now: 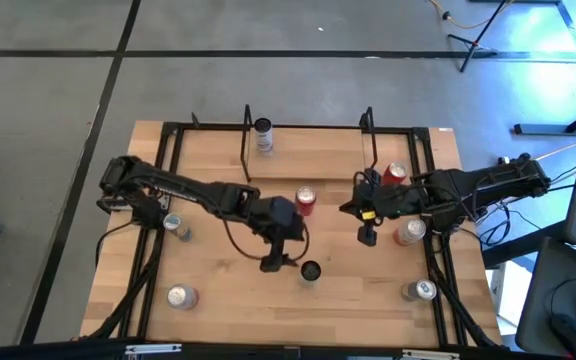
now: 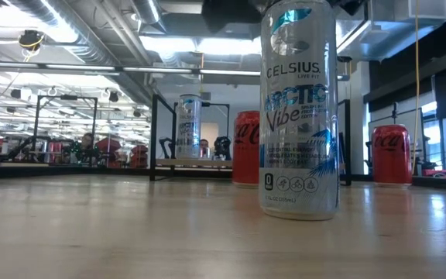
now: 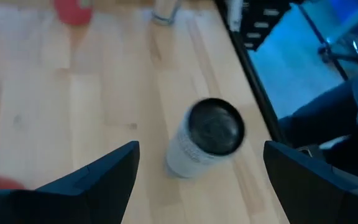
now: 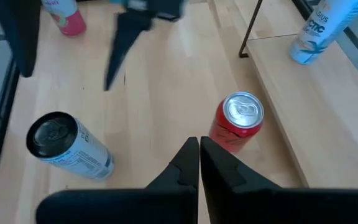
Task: Place canned beverage on shelf
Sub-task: Put the white soda can on the shelf
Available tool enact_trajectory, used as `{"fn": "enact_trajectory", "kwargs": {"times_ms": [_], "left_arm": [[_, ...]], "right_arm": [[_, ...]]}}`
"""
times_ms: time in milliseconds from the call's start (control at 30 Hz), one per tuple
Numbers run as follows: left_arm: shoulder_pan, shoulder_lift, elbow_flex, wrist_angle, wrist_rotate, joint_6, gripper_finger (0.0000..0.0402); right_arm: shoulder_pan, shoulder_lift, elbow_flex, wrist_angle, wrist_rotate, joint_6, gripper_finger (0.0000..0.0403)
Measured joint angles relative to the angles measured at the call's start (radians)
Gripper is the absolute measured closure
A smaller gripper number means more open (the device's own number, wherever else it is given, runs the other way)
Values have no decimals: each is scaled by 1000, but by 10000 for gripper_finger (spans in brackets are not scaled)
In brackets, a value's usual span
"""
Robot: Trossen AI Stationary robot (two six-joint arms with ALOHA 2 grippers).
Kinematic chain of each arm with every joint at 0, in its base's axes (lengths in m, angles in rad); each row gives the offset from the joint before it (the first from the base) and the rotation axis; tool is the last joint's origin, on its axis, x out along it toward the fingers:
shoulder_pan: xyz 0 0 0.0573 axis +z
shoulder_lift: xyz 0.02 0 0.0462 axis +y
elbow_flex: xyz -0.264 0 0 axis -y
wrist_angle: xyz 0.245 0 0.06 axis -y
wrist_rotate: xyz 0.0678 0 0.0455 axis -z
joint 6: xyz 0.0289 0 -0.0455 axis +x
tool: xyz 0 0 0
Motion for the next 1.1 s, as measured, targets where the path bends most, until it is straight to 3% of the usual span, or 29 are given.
{"fn": "enact_trajectory", "kwargs": {"times_ms": [300, 500, 867, 1100], "left_arm": [[-56, 19, -96, 232, -42, 50, 72], [-66, 97, -97, 364, -33, 49, 72], [-65, 196, -97, 402, 8, 9, 72], [-65, 204, -97, 393, -52, -3, 81]], "right_arm": [[0, 0, 0, 1, 25, 17, 395], [0, 0, 0, -11, 25, 34, 395], [0, 1, -1, -79, 25, 37, 395], [-1, 1, -1, -94, 26, 33, 395]]}}
